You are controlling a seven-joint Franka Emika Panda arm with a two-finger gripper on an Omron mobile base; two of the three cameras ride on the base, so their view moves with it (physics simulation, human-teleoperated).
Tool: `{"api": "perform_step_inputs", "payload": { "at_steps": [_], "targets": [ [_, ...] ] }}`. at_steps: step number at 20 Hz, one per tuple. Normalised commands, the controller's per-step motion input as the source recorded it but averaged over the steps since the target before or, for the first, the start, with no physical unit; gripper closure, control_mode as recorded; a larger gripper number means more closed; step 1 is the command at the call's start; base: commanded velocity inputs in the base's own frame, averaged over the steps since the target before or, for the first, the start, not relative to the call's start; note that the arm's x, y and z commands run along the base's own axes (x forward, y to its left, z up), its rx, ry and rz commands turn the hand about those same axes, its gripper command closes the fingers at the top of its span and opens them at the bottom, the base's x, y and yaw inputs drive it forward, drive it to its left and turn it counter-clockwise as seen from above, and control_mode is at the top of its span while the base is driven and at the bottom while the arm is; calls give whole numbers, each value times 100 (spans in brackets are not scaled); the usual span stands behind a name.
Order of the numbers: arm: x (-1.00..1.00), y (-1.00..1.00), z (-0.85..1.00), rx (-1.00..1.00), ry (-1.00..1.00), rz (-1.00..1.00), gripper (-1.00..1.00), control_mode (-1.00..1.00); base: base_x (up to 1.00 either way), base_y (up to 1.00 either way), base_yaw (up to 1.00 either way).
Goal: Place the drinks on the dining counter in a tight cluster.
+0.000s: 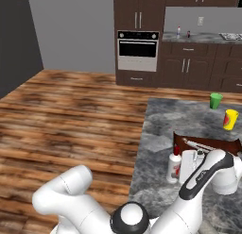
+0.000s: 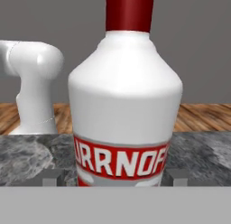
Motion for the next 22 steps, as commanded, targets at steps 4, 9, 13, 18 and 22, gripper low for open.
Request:
{"api": "perform_step_inputs", "payload": {
  "at_steps": [4,9,13,18,22],
  "targets": [
    [0,0,0,0,0,0,-100,-100,0,0,0],
    [0,-1,0,0,0,0,-100,-100,0,0,0],
    [-1,-23,1,0,0,-3,-100,-100,0,0,0],
    [-8,-34,13,0,-1,-10,-100,-100,0,0,0],
    [-49,-23,12,0,-3,-7,-100,-100,0,0,0]
  ]
}}
